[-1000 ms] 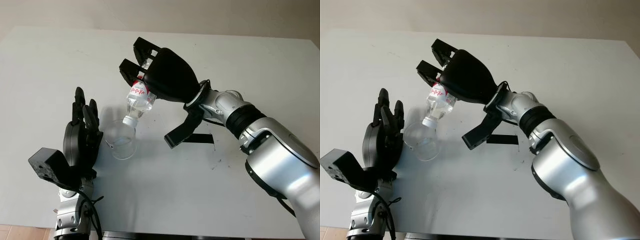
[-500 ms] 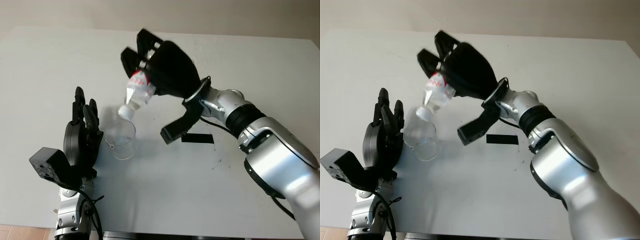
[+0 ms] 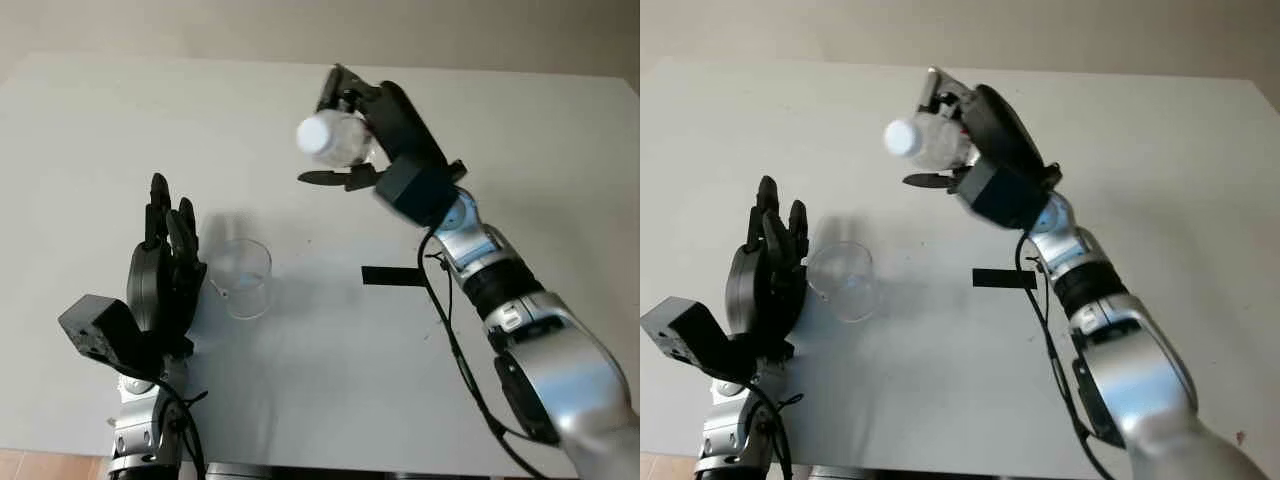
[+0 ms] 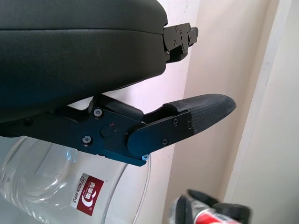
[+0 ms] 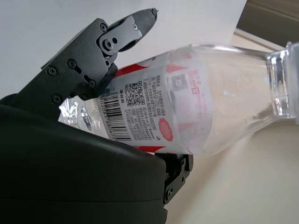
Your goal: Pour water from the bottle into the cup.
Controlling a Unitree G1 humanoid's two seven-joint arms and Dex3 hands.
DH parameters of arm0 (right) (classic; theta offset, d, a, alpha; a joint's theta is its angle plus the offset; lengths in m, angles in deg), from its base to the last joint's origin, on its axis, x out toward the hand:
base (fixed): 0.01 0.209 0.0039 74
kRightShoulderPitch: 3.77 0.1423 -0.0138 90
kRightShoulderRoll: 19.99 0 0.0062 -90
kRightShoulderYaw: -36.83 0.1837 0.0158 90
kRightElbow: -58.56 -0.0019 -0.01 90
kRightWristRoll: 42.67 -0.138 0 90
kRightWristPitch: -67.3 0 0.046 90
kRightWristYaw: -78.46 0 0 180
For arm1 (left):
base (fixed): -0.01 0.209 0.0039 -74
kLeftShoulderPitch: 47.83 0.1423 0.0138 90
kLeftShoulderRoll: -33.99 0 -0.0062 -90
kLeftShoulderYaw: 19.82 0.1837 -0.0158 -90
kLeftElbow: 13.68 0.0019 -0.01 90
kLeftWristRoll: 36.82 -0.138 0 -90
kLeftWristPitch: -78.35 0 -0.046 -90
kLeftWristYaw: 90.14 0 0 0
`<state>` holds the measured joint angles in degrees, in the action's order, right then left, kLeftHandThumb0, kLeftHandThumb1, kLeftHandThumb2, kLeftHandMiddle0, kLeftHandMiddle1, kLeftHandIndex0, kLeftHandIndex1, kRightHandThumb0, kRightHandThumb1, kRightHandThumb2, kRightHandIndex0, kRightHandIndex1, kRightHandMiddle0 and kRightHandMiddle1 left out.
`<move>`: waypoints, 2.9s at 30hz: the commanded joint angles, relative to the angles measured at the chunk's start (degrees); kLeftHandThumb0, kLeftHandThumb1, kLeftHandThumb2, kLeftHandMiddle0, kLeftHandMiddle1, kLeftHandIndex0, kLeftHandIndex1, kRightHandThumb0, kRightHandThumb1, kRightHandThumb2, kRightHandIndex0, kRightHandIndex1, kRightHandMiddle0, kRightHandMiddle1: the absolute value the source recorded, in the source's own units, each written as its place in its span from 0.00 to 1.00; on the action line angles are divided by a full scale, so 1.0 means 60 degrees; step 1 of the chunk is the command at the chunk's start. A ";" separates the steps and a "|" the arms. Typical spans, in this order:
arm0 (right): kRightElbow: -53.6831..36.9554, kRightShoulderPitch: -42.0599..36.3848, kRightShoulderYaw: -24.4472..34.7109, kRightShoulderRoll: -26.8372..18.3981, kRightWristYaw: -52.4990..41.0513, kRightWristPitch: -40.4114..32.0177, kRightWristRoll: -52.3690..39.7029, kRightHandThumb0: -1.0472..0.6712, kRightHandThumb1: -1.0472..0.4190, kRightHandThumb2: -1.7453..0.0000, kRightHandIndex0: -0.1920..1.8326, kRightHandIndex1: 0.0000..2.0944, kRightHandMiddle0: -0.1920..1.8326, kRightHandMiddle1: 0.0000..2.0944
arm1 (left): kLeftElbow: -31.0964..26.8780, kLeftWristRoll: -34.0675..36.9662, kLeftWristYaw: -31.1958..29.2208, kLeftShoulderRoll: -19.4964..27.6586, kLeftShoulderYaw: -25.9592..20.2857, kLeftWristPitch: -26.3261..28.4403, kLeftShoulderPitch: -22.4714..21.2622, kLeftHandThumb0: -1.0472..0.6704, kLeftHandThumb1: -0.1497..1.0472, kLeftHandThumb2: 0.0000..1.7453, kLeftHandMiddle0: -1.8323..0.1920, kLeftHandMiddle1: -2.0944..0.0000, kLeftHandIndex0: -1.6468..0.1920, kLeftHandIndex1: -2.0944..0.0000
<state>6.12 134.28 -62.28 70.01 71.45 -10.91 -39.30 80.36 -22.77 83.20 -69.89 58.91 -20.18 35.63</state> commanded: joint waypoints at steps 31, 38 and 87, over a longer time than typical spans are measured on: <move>-0.6734 -0.4253 0.1701 -0.0387 -0.2166 -0.7191 -0.2601 0.37 0.00 0.89 0.63 1.00 0.34 1.00 | -0.0156 0.0137 -0.0211 0.0144 -0.0051 0.0277 0.0140 0.16 1.00 0.43 0.95 0.97 0.98 0.98; -0.6392 -0.4457 0.1448 -0.0292 -0.2170 -0.6940 -0.2238 0.37 0.00 0.88 0.65 1.00 0.35 1.00 | -0.0136 0.0130 -0.0222 0.0183 -0.0084 0.0280 0.0135 0.16 1.00 0.42 0.95 0.97 0.98 0.97; -0.3232 -0.5975 0.1884 0.0622 -0.1625 -0.0729 -0.1407 0.21 0.09 0.97 0.07 0.11 0.04 0.19 | -0.0206 0.0306 -0.0349 0.0294 -0.0265 0.0585 -0.0006 0.16 1.00 0.42 0.94 0.97 0.97 0.97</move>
<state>-14.19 99.71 -50.91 73.95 62.05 -15.43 -47.75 79.88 -21.04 81.00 -68.64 57.45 -16.78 35.74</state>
